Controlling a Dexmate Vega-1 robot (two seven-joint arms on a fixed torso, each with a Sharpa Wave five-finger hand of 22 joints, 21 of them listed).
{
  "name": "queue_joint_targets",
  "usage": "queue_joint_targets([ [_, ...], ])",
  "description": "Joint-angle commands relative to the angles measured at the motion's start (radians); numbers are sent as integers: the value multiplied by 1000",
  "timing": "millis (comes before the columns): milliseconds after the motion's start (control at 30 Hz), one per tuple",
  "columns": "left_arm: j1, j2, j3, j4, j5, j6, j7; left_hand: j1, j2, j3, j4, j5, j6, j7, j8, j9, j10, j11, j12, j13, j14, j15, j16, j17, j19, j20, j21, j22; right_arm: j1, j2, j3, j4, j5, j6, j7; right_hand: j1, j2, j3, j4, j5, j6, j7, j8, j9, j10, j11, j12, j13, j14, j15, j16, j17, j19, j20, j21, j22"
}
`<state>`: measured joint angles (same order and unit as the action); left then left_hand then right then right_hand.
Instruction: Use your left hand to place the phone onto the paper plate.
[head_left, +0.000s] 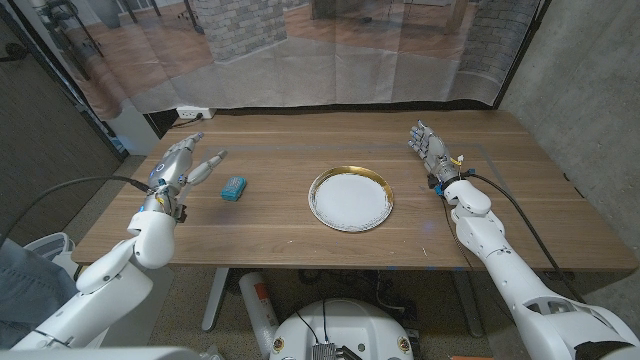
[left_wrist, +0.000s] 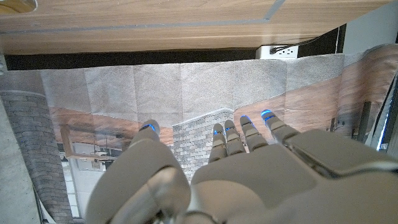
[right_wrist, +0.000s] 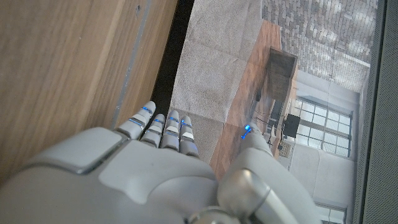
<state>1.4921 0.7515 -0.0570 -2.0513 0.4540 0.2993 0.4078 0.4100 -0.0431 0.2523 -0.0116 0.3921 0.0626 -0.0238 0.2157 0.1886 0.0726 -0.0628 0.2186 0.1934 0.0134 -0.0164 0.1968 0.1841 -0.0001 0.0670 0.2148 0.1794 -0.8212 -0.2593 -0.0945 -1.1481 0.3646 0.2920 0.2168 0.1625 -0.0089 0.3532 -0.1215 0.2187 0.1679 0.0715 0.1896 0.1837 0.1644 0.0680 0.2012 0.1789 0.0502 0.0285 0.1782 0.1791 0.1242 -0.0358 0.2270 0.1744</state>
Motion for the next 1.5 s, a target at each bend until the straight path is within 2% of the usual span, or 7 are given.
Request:
queue_joint_targets([
  [33,0,18,24,-34,68,111,-18,19,2,2,-10,7,1,-7,-2,3,6,-3,-1,2,9,0,4,5,8,28,7,4,0,-5,3,-2,-2,-1,3,6,7,-3,1,-1,8,-2,5,4,6,-2,3,2,7,1,7,2,9,-22,-2,6],
  [300,-18,34,56,-48,89,167,-38,53,-2,7,-31,5,26,-14,5,5,26,-1,5,5,34,8,9,6,55,48,20,4,0,-7,6,-1,0,-1,4,7,7,-3,1,-1,8,-4,5,4,6,-3,3,2,7,1,7,2,9,-21,-4,6],
  [367,-23,37,65,-48,98,178,-33,64,-2,9,-37,3,50,-22,13,6,34,-5,8,6,39,7,10,7,67,61,21,4,-1,-5,5,-1,-2,-1,0,7,8,-3,1,-1,8,-4,5,4,6,-2,3,2,7,1,7,2,9,-21,-4,6],
  [533,-32,54,82,-60,114,232,-58,76,-2,12,-43,0,60,-24,15,6,43,-5,10,7,45,7,10,7,87,81,26,4,-2,-4,4,-1,0,-3,2,7,8,-3,0,-1,7,-4,5,4,7,-3,3,2,7,1,7,2,10,-20,-5,6],
  [633,-36,53,88,-61,109,240,-58,78,-2,12,-45,0,61,-26,15,7,44,-7,11,8,45,7,10,8,87,84,25,4,-5,-3,3,-2,-2,-3,0,7,8,-3,0,-1,8,-5,5,4,7,-3,3,2,7,1,7,2,10,-20,-5,6],
  [833,-58,77,116,-70,113,287,-96,86,-5,12,-50,-4,53,-32,9,7,35,-16,6,9,42,9,7,9,76,110,17,4,6,1,5,19,1,11,9,7,8,-4,0,-1,8,-5,5,4,7,-3,3,2,8,0,7,2,10,-19,-6,6],
  [1500,-139,137,199,-54,98,330,-143,100,-10,11,-58,-10,63,-42,10,8,39,-23,7,12,46,12,7,10,86,136,14,4,4,1,9,17,1,16,6,9,8,-5,-1,0,10,-6,5,4,7,-4,3,2,8,3,7,2,13,-19,-10,6],
])
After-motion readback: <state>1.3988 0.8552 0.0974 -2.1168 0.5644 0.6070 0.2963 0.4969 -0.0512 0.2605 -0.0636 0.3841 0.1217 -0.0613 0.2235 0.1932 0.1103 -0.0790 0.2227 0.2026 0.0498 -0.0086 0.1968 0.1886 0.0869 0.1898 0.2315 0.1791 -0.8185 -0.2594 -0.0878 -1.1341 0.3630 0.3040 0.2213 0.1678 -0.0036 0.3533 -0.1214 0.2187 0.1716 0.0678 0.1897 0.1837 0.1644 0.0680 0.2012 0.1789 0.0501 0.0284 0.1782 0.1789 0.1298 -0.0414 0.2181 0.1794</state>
